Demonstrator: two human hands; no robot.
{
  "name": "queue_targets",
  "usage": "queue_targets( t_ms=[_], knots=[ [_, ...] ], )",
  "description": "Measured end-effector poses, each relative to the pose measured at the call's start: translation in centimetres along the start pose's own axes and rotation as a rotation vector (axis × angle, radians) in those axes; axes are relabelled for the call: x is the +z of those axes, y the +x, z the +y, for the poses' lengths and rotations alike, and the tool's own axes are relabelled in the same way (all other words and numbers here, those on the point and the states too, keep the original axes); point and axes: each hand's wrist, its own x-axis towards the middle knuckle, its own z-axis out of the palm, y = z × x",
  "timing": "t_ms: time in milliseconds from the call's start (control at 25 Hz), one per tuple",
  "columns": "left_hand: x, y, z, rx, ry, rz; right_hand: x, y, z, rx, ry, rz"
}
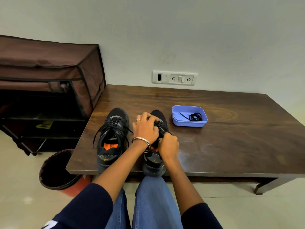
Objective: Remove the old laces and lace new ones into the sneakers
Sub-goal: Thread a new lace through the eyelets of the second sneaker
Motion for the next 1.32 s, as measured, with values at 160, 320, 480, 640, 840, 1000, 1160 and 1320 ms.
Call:
queue_targets(
  t_ms=[160, 320, 480, 640, 840, 1000, 1160, 1320],
  knots=[
    [0.2, -0.1, -0.6, 0.433, 0.545, -0.105, 0.1, 0.0, 0.4, 0.022, 0.015, -0.013],
    [0.4, -0.3, -0.4, 0.421, 0.466, 0.038, 0.0, 0.1, 0.4, 0.026, -0.001, -0.043],
    [-3.7, 2.4, 0.8, -0.548, -0.955, 0.209, 0.0, 0.2, 0.2, 0.044, -0.004, -0.051],
    [-5.4, 3.0, -0.9, -0.691, -1.348, 0.159, 0.2, 0.2, 0.1, 0.045, -0.020, -0.056],
    [-1.9, 1.4, -2.0, 0.034, 0.011, -0.250, 0.0, 0.2, 0.1, 0.039, -0.023, -0.066],
    [-0.1, -0.3, -0.7, 0.457, 0.535, -0.042, 0.0, 0.1, 0.1, 0.030, -0.027, -0.065],
    [0.6, 0.0, -1.0, 0.424, 0.375, 0.023, -0.1, 0.1, 0.0, 0.035, -0.028, -0.065],
    [-0.6, 0.7, -1.3, -0.107, -0.578, -0.077, -0.3, 0.0, 0.0, 0.025, -0.029, -0.064]
  ],
)
